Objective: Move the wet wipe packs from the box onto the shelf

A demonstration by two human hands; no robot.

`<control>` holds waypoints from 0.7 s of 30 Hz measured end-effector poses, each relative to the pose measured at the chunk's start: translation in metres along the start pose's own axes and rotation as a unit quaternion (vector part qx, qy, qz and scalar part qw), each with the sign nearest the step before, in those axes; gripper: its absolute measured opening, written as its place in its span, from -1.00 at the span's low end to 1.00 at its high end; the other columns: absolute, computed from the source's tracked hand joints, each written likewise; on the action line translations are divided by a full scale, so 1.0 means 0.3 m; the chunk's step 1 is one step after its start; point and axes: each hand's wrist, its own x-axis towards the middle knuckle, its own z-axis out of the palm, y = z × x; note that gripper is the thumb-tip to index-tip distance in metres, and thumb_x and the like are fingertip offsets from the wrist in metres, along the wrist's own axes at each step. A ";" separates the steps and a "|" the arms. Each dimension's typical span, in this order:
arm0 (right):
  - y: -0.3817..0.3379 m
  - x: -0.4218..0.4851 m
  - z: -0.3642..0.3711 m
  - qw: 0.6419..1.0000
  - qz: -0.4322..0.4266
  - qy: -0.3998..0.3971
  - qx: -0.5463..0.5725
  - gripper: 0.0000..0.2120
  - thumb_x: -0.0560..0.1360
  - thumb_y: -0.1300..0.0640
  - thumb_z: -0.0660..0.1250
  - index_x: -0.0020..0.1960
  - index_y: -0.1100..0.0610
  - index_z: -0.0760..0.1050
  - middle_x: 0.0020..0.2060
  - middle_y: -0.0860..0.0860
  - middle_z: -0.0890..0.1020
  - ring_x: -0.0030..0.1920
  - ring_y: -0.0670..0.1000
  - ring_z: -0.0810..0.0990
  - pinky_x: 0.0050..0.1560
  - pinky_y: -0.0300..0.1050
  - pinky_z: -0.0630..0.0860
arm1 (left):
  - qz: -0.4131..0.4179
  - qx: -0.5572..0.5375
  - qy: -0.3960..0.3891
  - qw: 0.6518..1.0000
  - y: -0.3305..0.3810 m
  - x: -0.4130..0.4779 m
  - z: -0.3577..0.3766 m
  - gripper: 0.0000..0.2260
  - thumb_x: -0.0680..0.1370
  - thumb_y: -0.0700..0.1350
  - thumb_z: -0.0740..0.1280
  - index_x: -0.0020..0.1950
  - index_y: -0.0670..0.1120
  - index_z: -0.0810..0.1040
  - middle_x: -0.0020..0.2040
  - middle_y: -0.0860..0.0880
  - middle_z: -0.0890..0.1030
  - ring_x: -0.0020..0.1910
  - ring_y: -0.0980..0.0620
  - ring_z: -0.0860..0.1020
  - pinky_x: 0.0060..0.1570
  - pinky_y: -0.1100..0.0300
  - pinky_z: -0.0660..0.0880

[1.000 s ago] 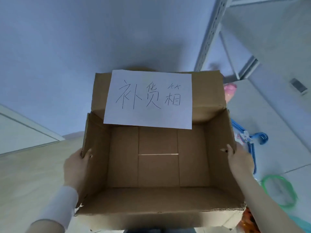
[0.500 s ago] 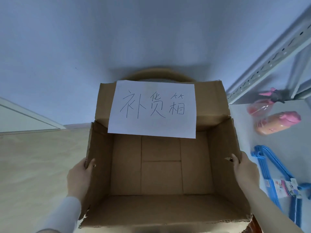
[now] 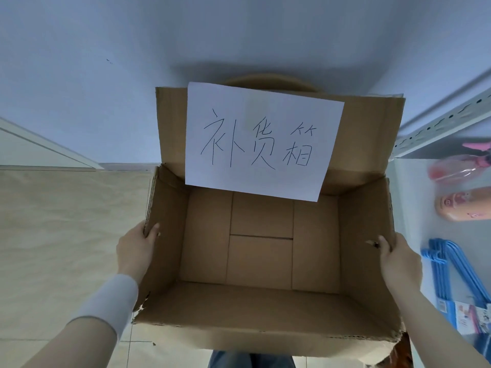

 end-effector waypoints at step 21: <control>-0.141 -0.036 -0.148 0.992 -0.117 -0.038 -0.009 -0.50 0.56 -0.05 0.19 0.40 0.20 0.30 0.33 0.22 0.43 0.34 0.24 0.37 0.29 0.14 0.36 | 0.105 0.117 -0.080 0.984 0.228 -0.084 -0.128 -0.36 0.58 0.06 0.20 0.53 -0.15 -0.01 0.52 -0.23 0.09 0.51 -0.19 0.08 0.47 -0.04 0.08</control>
